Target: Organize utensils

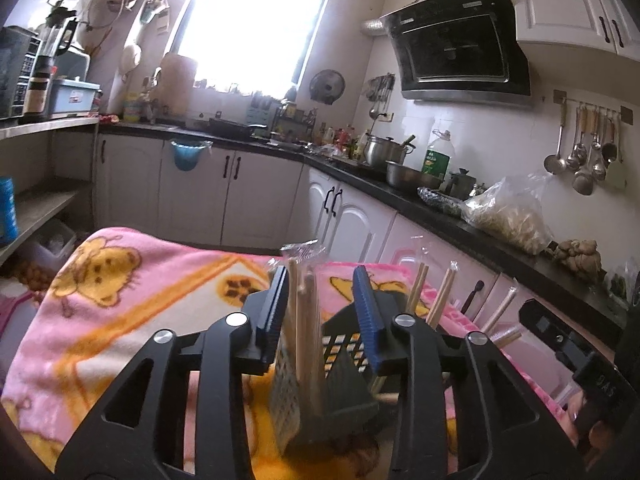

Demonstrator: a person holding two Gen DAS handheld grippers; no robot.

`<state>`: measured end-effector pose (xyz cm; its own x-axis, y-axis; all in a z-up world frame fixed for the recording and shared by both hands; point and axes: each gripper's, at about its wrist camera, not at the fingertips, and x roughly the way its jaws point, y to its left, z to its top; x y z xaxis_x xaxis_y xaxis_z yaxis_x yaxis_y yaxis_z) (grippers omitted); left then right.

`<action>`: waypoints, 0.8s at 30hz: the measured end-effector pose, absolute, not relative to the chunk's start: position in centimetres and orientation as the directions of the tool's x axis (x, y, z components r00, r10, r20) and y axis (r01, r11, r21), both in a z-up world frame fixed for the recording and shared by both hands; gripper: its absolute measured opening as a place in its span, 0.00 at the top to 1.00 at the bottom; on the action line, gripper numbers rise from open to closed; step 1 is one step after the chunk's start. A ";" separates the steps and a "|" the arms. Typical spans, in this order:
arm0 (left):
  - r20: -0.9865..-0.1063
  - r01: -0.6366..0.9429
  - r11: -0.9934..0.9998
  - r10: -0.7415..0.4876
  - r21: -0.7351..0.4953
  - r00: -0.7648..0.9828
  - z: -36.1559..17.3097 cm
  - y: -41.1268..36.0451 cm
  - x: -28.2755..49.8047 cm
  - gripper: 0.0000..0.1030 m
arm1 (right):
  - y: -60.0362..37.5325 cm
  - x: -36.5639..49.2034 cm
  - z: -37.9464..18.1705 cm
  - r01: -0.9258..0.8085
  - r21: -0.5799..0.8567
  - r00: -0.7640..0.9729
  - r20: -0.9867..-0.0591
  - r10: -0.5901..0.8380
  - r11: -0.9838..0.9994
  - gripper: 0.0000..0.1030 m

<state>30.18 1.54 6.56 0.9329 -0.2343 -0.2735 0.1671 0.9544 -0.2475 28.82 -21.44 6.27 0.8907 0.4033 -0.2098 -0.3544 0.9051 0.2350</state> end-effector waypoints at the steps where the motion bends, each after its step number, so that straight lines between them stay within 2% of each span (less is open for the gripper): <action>1: -0.280 0.166 0.953 -0.236 -0.252 0.931 6.7 1.6 29.8 0.69 | -21.5 28.5 6.4 -0.355 0.236 0.890 -0.212 0.404 0.905 0.52; 3: -0.285 0.162 0.955 -0.232 -0.250 0.930 6.9 1.6 29.1 0.58 | -21.7 27.8 6.5 -0.357 0.239 0.887 -0.215 0.408 0.903 0.48; 8: -0.300 0.159 0.954 -0.233 -0.252 0.925 7.6 1.6 26.8 0.46 | -21.9 26.0 7.1 -0.361 0.227 0.887 -0.216 0.408 0.905 0.40; 10: -0.303 0.162 0.955 -0.236 -0.249 0.923 7.8 1.5 25.5 0.41 | -22.1 25.1 7.5 -0.365 0.216 0.888 -0.210 0.408 0.905 0.33; 17: -0.303 0.161 0.957 -0.233 -0.242 0.924 8.2 1.4 21.4 0.11 | -22.9 21.6 8.6 -0.371 0.196 0.897 -0.175 0.405 0.908 0.14; 24: -0.296 0.168 0.962 -0.228 -0.214 0.928 8.6 1.0 17.8 0.11 | -23.7 17.7 9.4 -0.372 0.190 0.907 -0.133 0.399 0.909 0.08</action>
<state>17.80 1.04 8.63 0.9275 -0.2276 -0.2965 0.1677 0.9623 -0.2140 17.72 -23.71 9.43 0.9072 0.3990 -0.1334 -0.3718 0.9088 0.1895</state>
